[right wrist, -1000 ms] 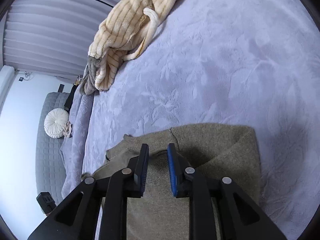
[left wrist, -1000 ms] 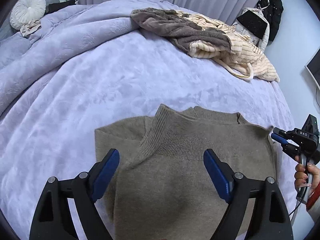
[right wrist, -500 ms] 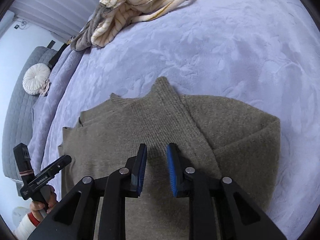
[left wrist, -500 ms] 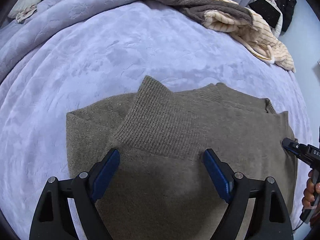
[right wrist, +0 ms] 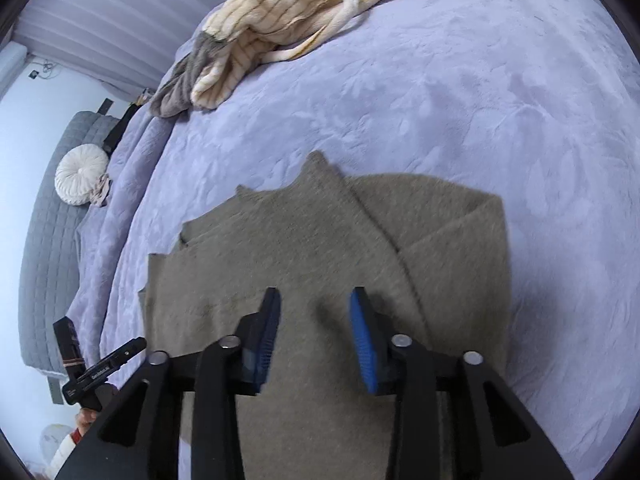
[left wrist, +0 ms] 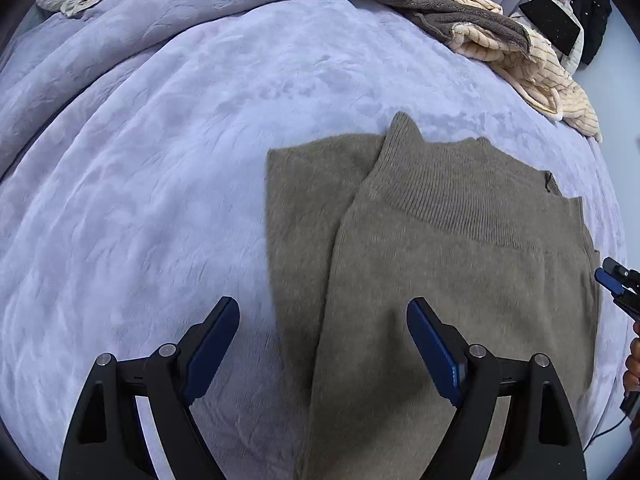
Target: Fold small clothes
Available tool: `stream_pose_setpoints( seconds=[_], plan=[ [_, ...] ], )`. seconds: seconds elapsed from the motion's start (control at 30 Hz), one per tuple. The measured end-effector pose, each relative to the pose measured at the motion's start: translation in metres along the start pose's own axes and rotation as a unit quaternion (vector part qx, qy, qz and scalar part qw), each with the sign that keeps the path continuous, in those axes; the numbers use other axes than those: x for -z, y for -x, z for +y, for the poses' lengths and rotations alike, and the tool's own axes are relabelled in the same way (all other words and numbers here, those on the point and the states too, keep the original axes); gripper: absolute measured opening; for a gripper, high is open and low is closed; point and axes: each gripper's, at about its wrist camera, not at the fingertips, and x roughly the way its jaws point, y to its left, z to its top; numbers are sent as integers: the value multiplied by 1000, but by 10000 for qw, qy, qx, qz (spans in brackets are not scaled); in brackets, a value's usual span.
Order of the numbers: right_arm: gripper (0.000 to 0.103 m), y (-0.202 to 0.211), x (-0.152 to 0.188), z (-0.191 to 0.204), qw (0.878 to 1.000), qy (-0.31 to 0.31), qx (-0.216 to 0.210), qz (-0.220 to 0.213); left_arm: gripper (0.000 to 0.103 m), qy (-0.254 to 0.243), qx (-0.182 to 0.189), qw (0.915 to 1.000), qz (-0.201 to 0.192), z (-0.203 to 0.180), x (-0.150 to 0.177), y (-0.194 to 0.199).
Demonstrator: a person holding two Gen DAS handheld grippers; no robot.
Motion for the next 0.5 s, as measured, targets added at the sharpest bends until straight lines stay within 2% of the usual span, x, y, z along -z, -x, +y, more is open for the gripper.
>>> stream_pose_setpoints(
  seconds=[0.13,0.23,0.37,0.47,0.5],
  plan=[
    [50,-2,48,27,9962,-58,-763,414,87,103,192,9993,309,8,34,12],
    [50,-18,95,52,9853,-227,-1430,909,87,408,402,9965,614,17,60,13],
    [50,-60,157,79,9673,-630,-1853,1615,87,1159,916,9839,1006,35,91,2],
    [50,-92,187,85,9572,-1118,-1992,1780,87,1718,1372,9701,1027,44,103,-3],
    [50,-102,193,86,9545,-1334,-2012,1751,87,1956,1590,9626,998,47,105,-4]
  ],
)
